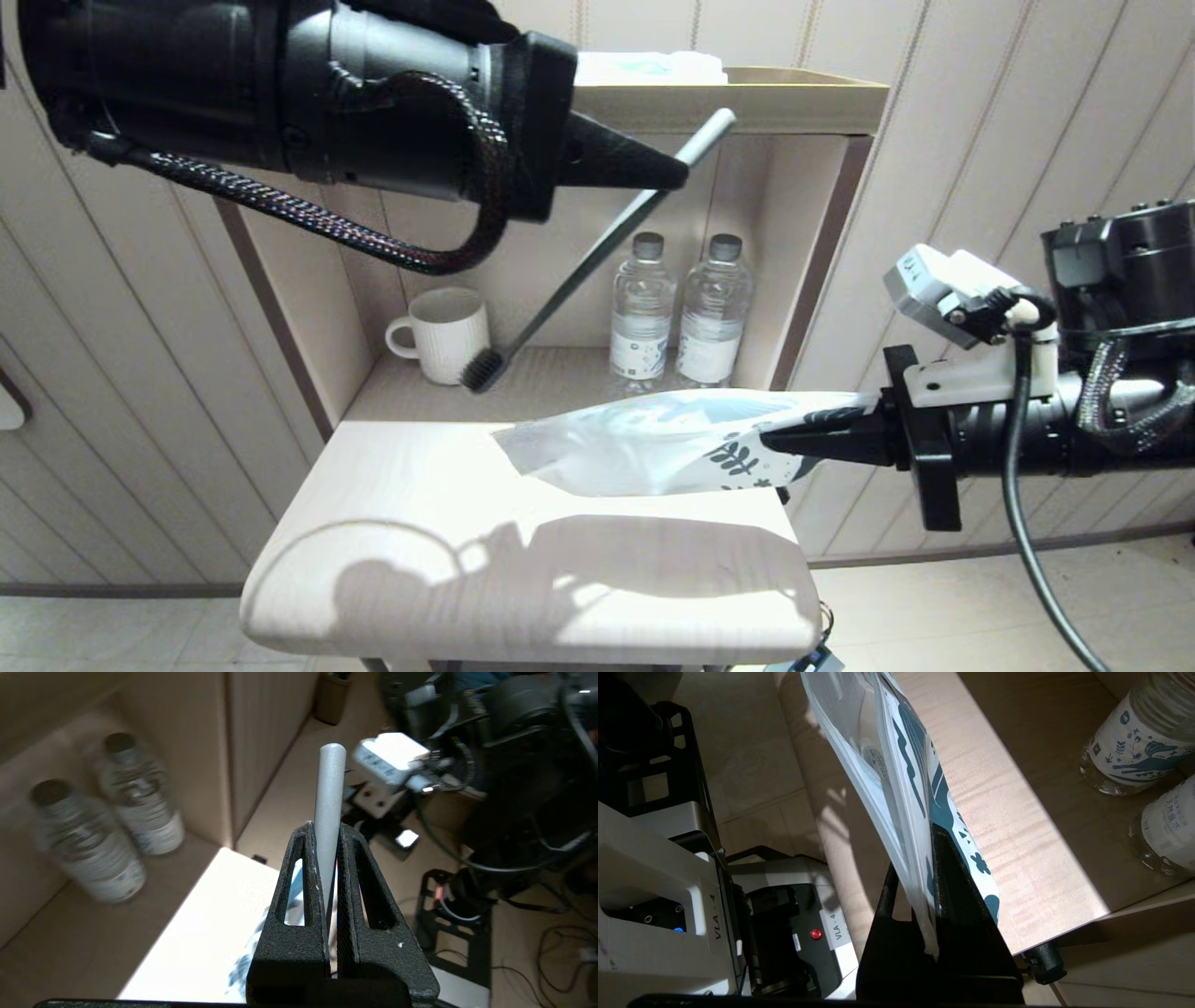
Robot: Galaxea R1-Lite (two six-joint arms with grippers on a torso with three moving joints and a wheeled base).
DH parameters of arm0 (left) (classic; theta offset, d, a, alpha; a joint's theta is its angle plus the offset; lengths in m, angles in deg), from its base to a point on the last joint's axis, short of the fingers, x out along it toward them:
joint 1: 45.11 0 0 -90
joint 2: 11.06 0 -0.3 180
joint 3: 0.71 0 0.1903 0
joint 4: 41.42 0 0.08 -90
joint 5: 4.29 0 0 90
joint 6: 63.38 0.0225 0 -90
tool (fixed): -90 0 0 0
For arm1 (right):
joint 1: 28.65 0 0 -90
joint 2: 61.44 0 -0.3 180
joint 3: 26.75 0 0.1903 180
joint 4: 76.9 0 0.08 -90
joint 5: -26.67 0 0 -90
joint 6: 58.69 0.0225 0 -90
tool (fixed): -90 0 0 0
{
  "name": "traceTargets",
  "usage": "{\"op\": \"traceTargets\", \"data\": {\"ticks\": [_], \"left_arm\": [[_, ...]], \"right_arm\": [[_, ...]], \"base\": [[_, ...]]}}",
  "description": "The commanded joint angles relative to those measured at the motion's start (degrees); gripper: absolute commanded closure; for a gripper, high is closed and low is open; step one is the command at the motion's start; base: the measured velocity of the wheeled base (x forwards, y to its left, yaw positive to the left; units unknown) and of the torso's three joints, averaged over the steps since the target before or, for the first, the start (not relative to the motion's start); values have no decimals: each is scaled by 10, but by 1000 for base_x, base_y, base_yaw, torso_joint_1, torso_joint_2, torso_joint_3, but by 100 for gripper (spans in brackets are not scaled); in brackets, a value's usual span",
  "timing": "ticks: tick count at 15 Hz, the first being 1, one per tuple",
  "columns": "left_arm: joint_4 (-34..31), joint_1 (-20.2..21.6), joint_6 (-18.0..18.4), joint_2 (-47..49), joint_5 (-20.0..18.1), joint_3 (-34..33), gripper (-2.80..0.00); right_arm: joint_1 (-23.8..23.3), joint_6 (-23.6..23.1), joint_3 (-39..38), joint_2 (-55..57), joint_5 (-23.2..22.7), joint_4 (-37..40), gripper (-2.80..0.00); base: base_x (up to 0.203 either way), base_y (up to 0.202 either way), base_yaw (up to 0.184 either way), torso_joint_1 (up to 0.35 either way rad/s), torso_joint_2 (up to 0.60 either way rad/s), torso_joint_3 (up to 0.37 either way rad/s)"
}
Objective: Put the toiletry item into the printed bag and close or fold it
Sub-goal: Place the toothbrush in the storage bag
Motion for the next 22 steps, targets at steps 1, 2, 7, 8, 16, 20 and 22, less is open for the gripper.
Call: {"op": "traceTargets", "data": {"ticks": [1, 2, 7, 8, 16, 20, 22], "left_arm": [[-1, -31, -1, 34, -1, 19, 0], [-1, -42, -1, 43, -1, 26, 0], [26, -70, 2, 77, 5, 28, 0], [37, -72, 2, 87, 7, 28, 0], [63, -84, 4, 125, 8, 19, 0], [64, -82, 7, 125, 8, 4, 0], [64, -78, 7, 122, 8, 16, 0]], "right_arm": [[1, -1, 6, 13, -2, 0, 0], [3, -1, 6, 18, -2, 0, 0], [11, 1, 9, 31, -2, -4, 0], [13, 1, 9, 32, -1, -4, 0], [20, 4, 20, 37, -1, 0, 0], [23, 4, 19, 35, -1, -1, 0], [23, 4, 19, 37, -1, -1, 0]], "base": [[0, 0, 0, 0, 0, 0], [0, 0, 0, 0, 0, 0], [0, 0, 0, 0, 0, 0], [0, 0, 0, 0, 0, 0], [0, 0, 0, 0, 0, 0], [0, 0, 0, 0, 0, 0], [0, 0, 0, 0, 0, 0]]}}
